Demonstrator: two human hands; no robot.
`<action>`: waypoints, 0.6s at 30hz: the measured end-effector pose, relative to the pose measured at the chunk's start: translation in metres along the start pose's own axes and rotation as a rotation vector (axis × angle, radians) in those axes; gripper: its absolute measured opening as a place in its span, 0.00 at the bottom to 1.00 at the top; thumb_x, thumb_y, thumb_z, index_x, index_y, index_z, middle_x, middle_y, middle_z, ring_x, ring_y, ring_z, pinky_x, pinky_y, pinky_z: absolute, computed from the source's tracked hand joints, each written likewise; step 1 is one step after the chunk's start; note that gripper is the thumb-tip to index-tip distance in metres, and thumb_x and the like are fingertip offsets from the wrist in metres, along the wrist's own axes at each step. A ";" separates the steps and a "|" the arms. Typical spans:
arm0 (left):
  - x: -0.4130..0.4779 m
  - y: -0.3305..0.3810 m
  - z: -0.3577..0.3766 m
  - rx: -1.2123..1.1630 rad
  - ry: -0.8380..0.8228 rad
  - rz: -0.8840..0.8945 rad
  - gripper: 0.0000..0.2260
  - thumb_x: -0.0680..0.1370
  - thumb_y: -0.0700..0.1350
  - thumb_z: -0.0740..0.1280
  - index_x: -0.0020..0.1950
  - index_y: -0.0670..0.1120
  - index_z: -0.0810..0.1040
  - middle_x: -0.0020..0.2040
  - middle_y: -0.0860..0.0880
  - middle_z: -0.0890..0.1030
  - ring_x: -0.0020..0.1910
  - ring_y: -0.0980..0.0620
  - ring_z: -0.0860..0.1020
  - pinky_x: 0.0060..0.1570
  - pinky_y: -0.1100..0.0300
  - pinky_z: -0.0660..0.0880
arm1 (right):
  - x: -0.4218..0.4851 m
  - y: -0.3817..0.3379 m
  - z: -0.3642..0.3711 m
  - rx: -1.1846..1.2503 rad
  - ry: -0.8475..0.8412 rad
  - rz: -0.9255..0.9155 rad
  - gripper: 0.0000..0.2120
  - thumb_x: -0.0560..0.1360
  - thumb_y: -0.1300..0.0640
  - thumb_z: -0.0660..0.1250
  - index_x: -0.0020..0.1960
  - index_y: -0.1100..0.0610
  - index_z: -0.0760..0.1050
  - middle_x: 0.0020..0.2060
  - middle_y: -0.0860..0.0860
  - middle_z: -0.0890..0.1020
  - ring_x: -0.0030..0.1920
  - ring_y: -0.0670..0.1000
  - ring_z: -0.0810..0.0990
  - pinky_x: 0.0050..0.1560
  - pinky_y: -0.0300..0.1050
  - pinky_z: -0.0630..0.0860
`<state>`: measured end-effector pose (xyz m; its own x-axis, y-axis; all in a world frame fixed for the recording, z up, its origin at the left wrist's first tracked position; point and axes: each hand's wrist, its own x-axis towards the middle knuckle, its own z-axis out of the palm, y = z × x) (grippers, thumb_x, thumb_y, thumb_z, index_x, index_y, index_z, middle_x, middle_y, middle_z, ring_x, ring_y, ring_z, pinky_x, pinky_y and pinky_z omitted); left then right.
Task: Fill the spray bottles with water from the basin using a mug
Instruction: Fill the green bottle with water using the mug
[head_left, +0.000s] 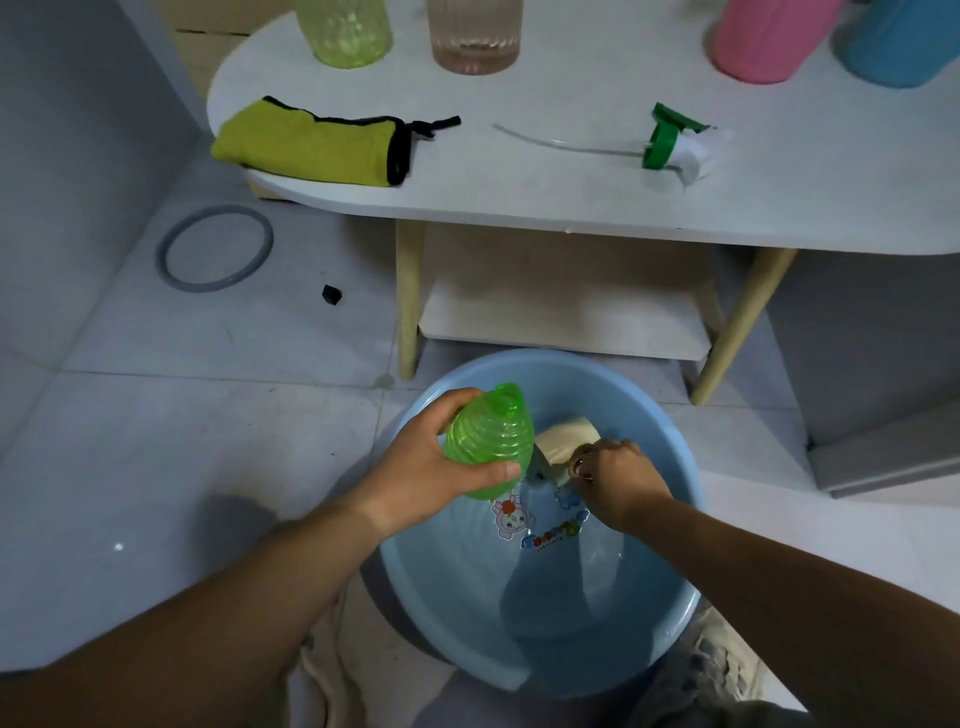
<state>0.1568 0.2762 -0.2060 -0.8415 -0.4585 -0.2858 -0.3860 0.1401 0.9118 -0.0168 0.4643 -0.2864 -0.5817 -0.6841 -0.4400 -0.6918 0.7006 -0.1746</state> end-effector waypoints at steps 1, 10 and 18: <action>0.000 0.000 0.000 0.000 -0.001 0.004 0.30 0.66 0.49 0.84 0.65 0.58 0.77 0.59 0.57 0.81 0.61 0.60 0.78 0.67 0.56 0.75 | 0.000 -0.002 0.000 0.011 -0.007 -0.003 0.15 0.81 0.48 0.60 0.58 0.53 0.80 0.59 0.53 0.79 0.60 0.58 0.73 0.60 0.47 0.73; -0.002 0.001 -0.007 -0.024 0.027 0.026 0.30 0.65 0.50 0.84 0.64 0.58 0.77 0.58 0.57 0.82 0.60 0.60 0.79 0.65 0.58 0.76 | -0.002 -0.005 -0.007 0.840 -0.046 0.279 0.19 0.75 0.50 0.72 0.27 0.54 0.77 0.21 0.44 0.72 0.25 0.44 0.69 0.27 0.34 0.66; -0.008 0.021 -0.016 -0.077 0.123 0.075 0.30 0.62 0.53 0.83 0.62 0.59 0.78 0.54 0.63 0.83 0.54 0.65 0.80 0.50 0.74 0.74 | -0.026 -0.002 -0.045 1.361 -0.021 0.203 0.18 0.76 0.60 0.72 0.50 0.77 0.76 0.46 0.72 0.78 0.45 0.54 0.77 0.60 0.53 0.79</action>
<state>0.1613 0.2684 -0.1803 -0.8123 -0.5540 -0.1823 -0.2899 0.1122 0.9505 -0.0198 0.4718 -0.2355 -0.6063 -0.5522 -0.5723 0.3715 0.4396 -0.8178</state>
